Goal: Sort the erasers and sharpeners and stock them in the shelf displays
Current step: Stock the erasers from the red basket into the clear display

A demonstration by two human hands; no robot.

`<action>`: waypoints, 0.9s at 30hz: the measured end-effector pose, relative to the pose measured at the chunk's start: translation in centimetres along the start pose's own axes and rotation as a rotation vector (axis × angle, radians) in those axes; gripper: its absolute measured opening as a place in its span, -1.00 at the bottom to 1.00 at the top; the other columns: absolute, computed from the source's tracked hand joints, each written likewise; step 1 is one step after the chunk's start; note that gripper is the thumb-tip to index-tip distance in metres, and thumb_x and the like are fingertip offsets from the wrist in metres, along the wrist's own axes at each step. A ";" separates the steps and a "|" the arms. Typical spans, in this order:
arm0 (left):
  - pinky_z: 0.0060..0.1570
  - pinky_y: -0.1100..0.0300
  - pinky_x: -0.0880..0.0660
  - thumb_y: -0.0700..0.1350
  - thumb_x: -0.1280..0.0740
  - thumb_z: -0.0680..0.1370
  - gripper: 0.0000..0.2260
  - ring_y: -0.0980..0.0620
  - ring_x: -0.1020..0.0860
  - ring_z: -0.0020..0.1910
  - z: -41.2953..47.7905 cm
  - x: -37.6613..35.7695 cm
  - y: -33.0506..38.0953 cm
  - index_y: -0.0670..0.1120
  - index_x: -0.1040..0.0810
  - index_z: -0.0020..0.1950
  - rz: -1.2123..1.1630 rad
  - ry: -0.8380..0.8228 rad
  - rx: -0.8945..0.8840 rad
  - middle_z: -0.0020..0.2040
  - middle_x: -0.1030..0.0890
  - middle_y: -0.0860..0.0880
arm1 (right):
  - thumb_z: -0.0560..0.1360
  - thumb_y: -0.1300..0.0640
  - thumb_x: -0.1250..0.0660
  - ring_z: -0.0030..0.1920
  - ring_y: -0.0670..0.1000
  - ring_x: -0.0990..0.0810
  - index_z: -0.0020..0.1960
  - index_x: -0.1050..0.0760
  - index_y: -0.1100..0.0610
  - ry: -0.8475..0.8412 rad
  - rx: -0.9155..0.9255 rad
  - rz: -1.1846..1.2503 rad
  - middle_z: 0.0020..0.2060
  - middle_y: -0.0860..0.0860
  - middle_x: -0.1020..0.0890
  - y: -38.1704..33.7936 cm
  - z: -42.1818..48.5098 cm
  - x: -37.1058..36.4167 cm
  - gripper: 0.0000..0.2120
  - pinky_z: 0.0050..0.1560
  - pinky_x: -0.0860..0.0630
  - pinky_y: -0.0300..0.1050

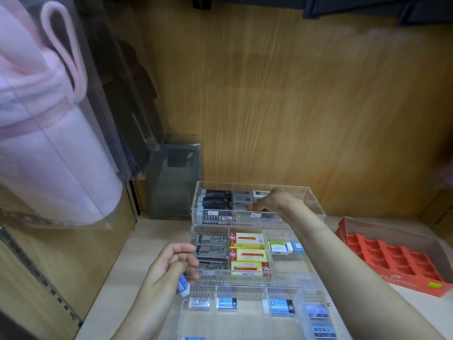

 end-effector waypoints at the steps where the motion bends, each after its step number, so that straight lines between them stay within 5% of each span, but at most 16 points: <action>1: -0.36 0.22 -0.45 -0.49 -0.02 0.54 -0.70 0.07 -0.49 -0.47 0.0 0.0 0.0 -0.24 -0.50 -0.03 0.002 -0.002 -0.001 -0.36 -0.55 -0.06 | 0.40 0.04 -0.48 0.03 0.07 -0.49 0.07 -0.45 0.22 -0.001 0.002 0.062 0.03 0.08 -0.51 0.2 0.1 -0.1 -0.62 -0.22 -0.39 -0.29; 7: -0.39 0.27 -0.48 -0.47 -0.03 0.55 -0.70 0.08 -0.50 -0.45 0.0 0.2 -0.1 -0.23 -0.50 -0.03 0.013 -0.007 -0.010 -0.34 -0.55 -0.07 | 0.28 -0.20 -0.50 0.00 0.14 -0.59 -0.20 -0.48 0.18 0.157 0.078 -0.106 -0.28 0.03 -0.57 0.9 1.4 -1.5 -0.54 0.21 -0.43 0.08; 12: -0.36 0.22 -0.46 -0.48 -0.02 0.55 -0.70 0.07 -0.50 -0.46 -0.3 -0.1 0.1 -0.23 -0.50 -0.02 -0.007 -0.023 -0.015 -0.35 -0.55 -0.06 | 0.35 -0.30 -0.39 -0.27 0.09 -0.44 -0.42 -0.25 0.09 0.263 0.156 -0.217 -0.47 -0.01 -0.38 0.7 0.1 -1.4 -0.47 -0.13 -0.26 -0.08; 17: -0.20 0.14 -0.46 -0.44 -0.02 0.57 -0.70 0.06 -0.55 -0.33 -1.3 -0.6 0.7 -0.21 -0.51 -0.03 -0.033 -0.014 -0.064 -0.33 -0.58 -0.05 | 0.50 -0.14 -0.30 -0.20 0.09 -0.52 -0.41 -0.47 0.08 0.514 0.408 -0.165 -0.48 0.00 -0.50 2.0 -5.9 -0.1 -0.60 -0.26 -0.33 -0.11; 21: -0.17 0.18 -0.39 -0.34 -0.08 0.59 -0.74 0.08 -0.51 -0.21 -3.0 -1.4 1.0 -0.12 -0.54 -0.05 -0.036 0.030 -0.091 -0.28 -0.57 -0.01 | 0.54 0.16 -0.30 -0.43 -0.20 -0.41 -0.26 -0.56 0.12 0.119 0.518 0.260 -0.46 -0.08 -0.52 4.7 -13.7 -4.1 -0.79 -0.35 -0.33 -0.32; 25: -0.19 0.22 -0.35 -0.14 -0.17 0.51 -0.83 0.16 -0.45 -0.26 -5.8 -2.3 0.8 0.03 -0.54 -0.10 0.030 -0.014 -0.134 -0.23 -0.52 0.06 | 0.48 0.07 -0.35 -0.45 -0.09 -0.44 -0.06 -0.55 0.19 -0.412 0.373 0.754 -0.32 0.09 -0.63 5.9 -19.6 -9.6 -0.82 -0.46 -0.33 -0.31; 27: -0.31 0.29 -0.37 -0.20 -0.14 0.59 -0.80 0.15 -0.42 -0.35 -7.1 -2.7 0.7 0.00 -0.52 -0.08 0.046 -0.035 -0.119 -0.24 -0.50 0.07 | 0.37 0.06 -0.37 -0.45 -0.05 -0.45 -0.07 -0.51 0.19 -0.497 0.345 0.941 -0.28 0.13 -0.64 5.6 -20.7 -11.4 -0.77 -0.47 -0.33 -0.29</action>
Point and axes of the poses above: each hand's wrist, its own z-axis towards the middle knuckle, its own x-axis out of the back of the hand, y = z × x, the point moved 2 cm from there along z, towards the middle knuckle
